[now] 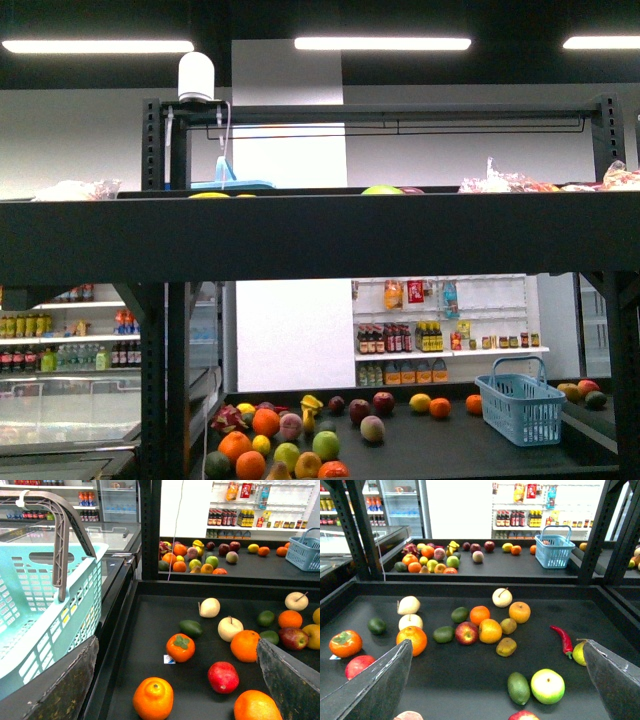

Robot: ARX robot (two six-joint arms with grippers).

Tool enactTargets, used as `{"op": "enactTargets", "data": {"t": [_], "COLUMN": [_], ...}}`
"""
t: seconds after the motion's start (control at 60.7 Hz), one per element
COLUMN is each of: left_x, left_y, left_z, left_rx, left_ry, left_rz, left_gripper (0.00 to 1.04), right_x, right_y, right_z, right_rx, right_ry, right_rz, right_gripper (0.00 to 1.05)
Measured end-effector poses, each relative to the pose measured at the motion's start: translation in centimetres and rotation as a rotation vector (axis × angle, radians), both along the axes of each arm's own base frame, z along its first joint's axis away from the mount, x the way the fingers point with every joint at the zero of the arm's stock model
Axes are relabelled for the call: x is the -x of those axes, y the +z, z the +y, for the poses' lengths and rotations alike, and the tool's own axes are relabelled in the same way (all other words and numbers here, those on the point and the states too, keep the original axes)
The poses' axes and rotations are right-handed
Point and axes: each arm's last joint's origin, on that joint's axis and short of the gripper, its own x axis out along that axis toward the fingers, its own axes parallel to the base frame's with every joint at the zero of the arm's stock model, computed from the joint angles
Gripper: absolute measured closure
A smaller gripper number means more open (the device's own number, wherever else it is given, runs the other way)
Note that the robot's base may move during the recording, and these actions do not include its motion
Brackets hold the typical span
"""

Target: Pick lemon from shelf

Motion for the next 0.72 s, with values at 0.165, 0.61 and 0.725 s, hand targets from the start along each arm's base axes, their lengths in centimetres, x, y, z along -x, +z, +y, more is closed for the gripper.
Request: {"op": "enactTargets", "data": {"t": [0.165, 0.61, 0.725], "left_x": [0.00, 0.00, 0.00], "left_y": [0.00, 0.00, 0.00], "left_z": [0.00, 0.00, 0.00], "left_rx": [0.000, 0.000, 0.000], "left_ry": [0.000, 0.000, 0.000], "left_rz": [0.000, 0.000, 0.000], "left_gripper": [0.08, 0.08, 0.08], "right_x": [0.00, 0.00, 0.00], "right_y": [0.00, 0.00, 0.00], "right_z": [0.00, 0.00, 0.00], "right_rx": [0.000, 0.000, 0.000], "right_ry": [0.000, 0.000, 0.000], "right_rz": [0.000, 0.000, 0.000], "right_gripper": [0.02, 0.02, 0.02]}}
